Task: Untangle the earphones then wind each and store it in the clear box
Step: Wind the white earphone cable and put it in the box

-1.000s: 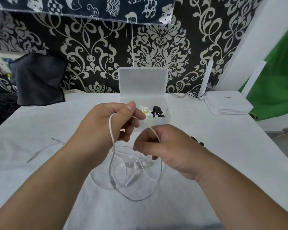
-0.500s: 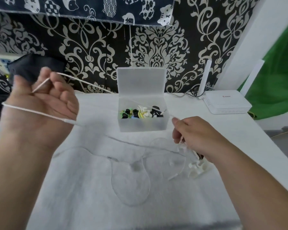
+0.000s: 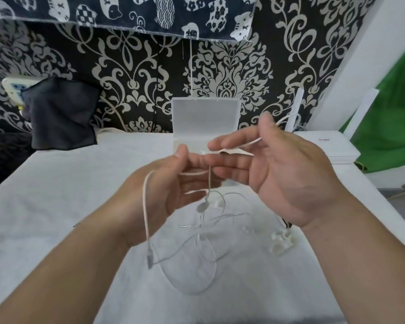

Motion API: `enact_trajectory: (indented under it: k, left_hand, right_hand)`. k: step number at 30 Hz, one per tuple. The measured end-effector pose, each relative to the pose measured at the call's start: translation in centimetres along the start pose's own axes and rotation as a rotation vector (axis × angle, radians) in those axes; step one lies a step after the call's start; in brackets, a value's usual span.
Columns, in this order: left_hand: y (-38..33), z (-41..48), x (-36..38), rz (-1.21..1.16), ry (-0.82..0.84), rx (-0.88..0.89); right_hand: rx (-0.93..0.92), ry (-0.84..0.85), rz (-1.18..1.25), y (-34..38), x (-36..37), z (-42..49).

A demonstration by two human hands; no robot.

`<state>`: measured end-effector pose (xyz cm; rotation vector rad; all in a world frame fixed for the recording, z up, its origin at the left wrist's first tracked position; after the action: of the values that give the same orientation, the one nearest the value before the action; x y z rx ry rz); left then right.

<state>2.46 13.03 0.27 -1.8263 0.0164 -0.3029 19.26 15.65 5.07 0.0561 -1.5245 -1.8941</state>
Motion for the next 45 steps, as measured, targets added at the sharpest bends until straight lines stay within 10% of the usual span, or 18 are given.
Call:
enact_trajectory:
  k: [10,15,19,24,30,33,37,41,45]
  left_hand:
    - [0.2,-0.6,-4.2,0.407,-0.395,-0.013]
    - [-0.6,-0.9,-8.4,0.308,-0.796,-0.021]
    - [-1.3,-1.1,-8.1,-0.071,-0.602,0.034]
    - [-2.3,-1.4,-3.9,-0.030,-0.212,0.085]
    - [-1.4,-2.0,0.7,0.094,0.140,-0.082]
    - [-1.4,-2.1,1.3,0.108,0.188,-0.095]
    - [-1.5,-1.9,-0.3,0.177,0.103,-0.069]
    - [-1.3,-1.4,-3.5,0.746,-0.316,-0.080]
    - [-1.8,-1.6,-4.9,0.658,-0.530,-0.024]
  right_hand:
    - [-0.226,-0.276,0.250,4.2,-2.2,0.7]
    - [-0.020,-0.324,0.050,5.1,-3.8,0.1]
    - [0.201,-0.470,-0.729,3.4,-5.7,-0.6]
    - [0.186,-0.582,-1.087,2.2,-7.1,-0.7]
    - [0.090,0.198,-1.007,0.1,-1.0,-0.7]
    - [0.171,0.334,-0.891,-1.3,-0.3,-1.0]
    - [0.147,-0.189,-0.728,-0.3,-2.2,-0.1]
    - [-0.028,-0.894,-0.226,2.5,-6.3,-0.3]
    - [0.070,-1.012,-0.359,3.4,-9.1,-1.2]
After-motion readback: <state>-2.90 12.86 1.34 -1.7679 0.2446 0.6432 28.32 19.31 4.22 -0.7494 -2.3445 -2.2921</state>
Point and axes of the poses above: each hand's wrist, its own z-axis towards the middle knuckle, its own x-axis out of the palm, y = z × x, the point moved 3 cm from there along z, towards the middle knuckle, and after that the axes turned 12 degrees about -x, right-handed, at the moved point
